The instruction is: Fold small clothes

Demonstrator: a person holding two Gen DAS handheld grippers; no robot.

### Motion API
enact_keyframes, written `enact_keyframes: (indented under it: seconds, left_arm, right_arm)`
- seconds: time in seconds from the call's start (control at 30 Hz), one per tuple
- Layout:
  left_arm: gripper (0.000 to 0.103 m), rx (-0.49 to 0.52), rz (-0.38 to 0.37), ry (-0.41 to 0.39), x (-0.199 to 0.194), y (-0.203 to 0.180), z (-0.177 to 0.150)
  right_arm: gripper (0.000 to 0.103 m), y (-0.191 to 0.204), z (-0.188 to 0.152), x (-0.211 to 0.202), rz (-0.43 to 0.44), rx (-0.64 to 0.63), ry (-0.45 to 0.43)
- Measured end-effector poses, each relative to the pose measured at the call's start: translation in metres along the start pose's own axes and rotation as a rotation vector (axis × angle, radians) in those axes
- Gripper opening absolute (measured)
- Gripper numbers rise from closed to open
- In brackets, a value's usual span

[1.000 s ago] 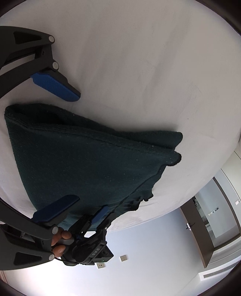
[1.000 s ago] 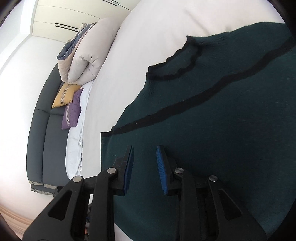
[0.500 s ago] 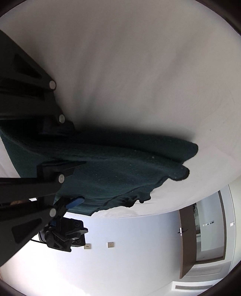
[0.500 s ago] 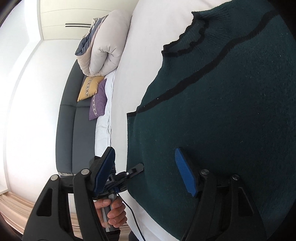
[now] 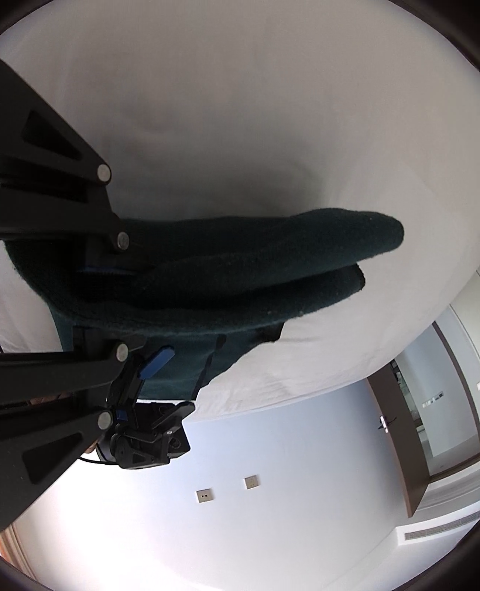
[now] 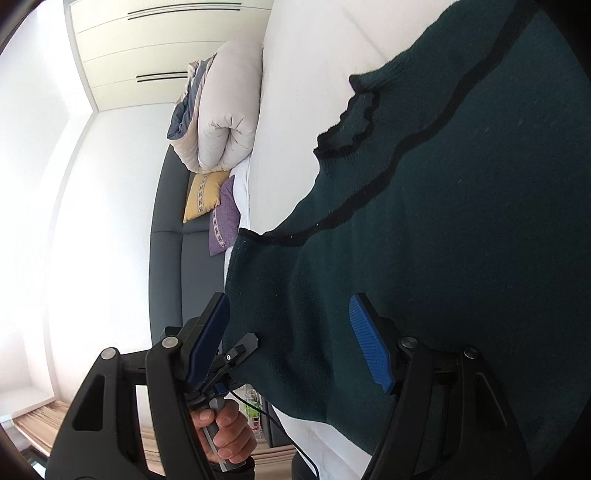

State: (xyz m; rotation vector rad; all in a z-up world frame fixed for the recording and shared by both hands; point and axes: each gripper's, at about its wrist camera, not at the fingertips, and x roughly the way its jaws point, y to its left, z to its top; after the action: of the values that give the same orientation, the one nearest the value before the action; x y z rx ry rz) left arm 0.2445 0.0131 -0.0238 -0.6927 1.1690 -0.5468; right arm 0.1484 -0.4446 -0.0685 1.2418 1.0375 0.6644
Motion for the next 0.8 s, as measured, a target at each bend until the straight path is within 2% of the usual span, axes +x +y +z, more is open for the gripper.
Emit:
enact_keyframes:
  seconds: [0.1,0.23,0.37,0.4,0.47,0.53,0.6,0.8]
  left_arm:
    - [0.017,0.056,-0.003,0.027,0.022,-0.038,-0.006]
    - [0.017,0.103,-0.006,0.087,0.070,-0.079,-0.022]
    - [0.017,0.113,0.000,0.157,0.129,-0.105,-0.047]
    - [0.018,0.117,0.007,0.174,0.143,-0.111,-0.055]
    - [0.028,0.124,0.002,0.205,0.166,-0.118,-0.068]
    - [0.054,0.129,-0.046,0.195,0.166,-0.122,-0.075]
    - [0.071,0.125,-0.092,0.189,0.153,-0.123,-0.078]
    - [0.074,0.229,-0.058,0.039,0.078,-0.120,-0.073]
  right_arm:
    - [0.071,-0.007,0.012,-0.029,0.036,0.035,-0.035]
    - [0.071,-0.016,0.026,-0.064,0.080,0.073,-0.071]
    - [0.078,-0.025,0.035,-0.096,0.071,0.083,-0.110]
    - [0.078,-0.028,0.038,-0.103,0.068,0.090,-0.115]
    - [0.078,-0.034,0.040,-0.115,0.064,0.101,-0.121]
    - [0.078,-0.036,0.041,-0.122,0.036,0.095,-0.114]
    - [0.077,-0.033,0.042,-0.124,0.013,0.075,-0.089]
    - [0.076,-0.018,0.038,-0.109,-0.123,-0.025,-0.024]
